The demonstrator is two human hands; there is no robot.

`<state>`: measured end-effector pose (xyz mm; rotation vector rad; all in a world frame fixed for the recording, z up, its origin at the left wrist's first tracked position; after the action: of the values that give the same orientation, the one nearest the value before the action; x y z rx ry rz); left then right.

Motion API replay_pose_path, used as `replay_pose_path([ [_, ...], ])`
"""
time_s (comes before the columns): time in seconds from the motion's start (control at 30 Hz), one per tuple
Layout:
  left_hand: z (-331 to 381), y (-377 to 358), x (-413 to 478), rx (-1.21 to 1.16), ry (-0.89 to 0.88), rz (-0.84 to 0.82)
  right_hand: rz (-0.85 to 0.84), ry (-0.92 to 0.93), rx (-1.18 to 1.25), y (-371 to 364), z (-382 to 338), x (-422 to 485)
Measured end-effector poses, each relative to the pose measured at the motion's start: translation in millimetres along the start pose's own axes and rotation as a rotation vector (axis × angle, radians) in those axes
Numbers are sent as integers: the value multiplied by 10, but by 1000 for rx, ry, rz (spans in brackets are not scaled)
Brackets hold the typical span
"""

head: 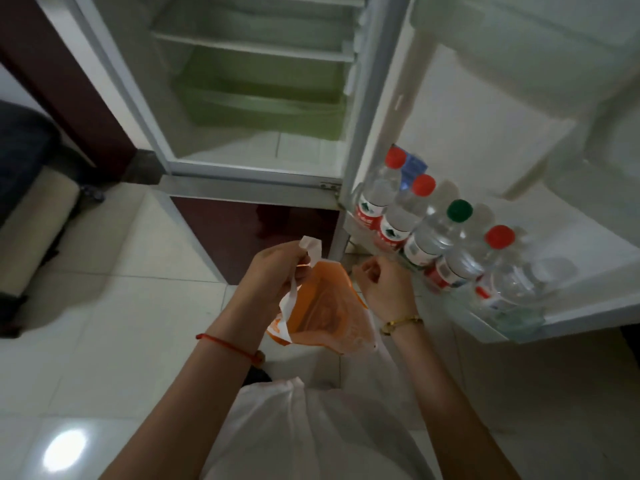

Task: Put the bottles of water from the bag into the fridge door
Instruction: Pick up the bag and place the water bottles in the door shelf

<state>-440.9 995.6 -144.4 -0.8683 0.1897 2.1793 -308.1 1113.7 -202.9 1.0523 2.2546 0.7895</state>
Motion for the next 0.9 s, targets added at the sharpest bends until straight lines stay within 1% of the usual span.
replay_pose_path([
  [0.17,-90,533,311,141,50,49,-77,-39,-15,-470,-315,169],
  [0.3,-183,973,646,151,134,39,-86,-70,-12,-877,-549,244],
  [0.43,-254,1422,959,175,213,93,-101,-144,14,-1262,-700,308],
  [0.57,-304,1879,1258,134,246,116,-129,-212,25,-1560,-806,334],
  [0.77,-288,2457,1619,183,301,220,-153,-296,35,-1837,-942,352],
  [0.9,-238,2798,1754,206,279,246,-147,-308,42,-1971,-1022,353],
])
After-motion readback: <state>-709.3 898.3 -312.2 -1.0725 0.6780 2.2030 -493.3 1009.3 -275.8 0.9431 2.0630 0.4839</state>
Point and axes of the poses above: each hand's wrist, its own x-axis towards the middle knuckle, its own y-axis out of the back of the hand, z = x × y, the point moved 2 cm from there along x, towards the middle knuckle, and after that the axes turned 7 degrees about -z, right-handed, at the moved point
